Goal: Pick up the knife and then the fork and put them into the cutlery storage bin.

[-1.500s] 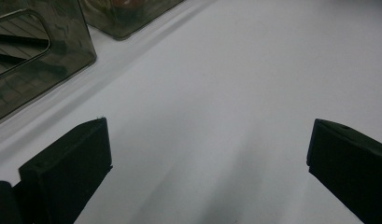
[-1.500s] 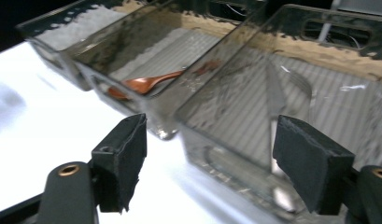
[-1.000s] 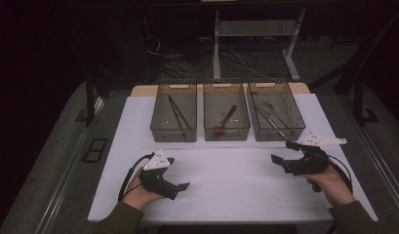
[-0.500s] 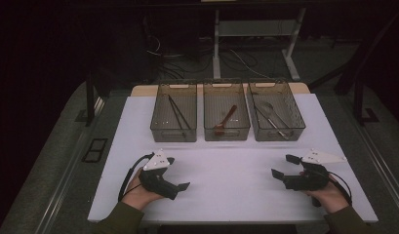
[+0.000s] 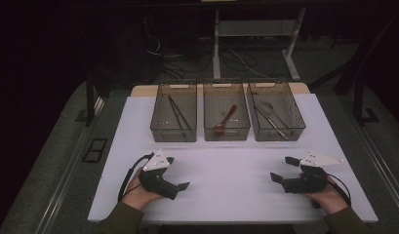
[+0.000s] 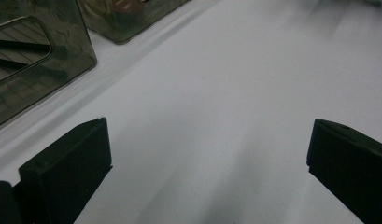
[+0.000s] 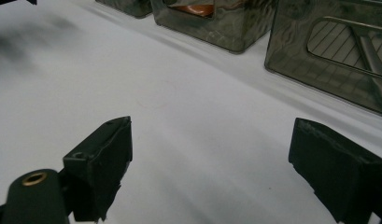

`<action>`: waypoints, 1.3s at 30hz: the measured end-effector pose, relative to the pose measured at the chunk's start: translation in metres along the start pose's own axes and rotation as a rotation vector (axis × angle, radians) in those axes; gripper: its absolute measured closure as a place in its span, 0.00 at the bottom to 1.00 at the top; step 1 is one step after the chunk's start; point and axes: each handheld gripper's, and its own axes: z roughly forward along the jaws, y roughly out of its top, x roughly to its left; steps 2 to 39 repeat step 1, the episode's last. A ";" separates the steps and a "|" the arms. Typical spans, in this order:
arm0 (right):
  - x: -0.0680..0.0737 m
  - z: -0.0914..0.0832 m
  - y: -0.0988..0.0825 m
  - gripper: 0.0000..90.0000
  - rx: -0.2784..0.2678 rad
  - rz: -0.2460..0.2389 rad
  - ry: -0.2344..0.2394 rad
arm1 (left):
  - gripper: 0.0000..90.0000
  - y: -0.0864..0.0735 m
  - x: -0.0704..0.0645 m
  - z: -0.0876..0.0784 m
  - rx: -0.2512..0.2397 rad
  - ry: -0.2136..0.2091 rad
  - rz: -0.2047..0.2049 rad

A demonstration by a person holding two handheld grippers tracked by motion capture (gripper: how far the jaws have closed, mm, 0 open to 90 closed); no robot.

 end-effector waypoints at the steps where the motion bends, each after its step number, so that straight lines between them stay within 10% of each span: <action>1: 0.000 0.000 0.000 0.15 -0.004 0.000 0.000 | 0.00 0.000 0.000 0.000 -0.001 0.001 0.000; 39: 0.000 0.000 0.000 0.15 -0.004 0.000 0.000 | 0.00 0.000 0.000 0.000 -0.001 0.001 0.000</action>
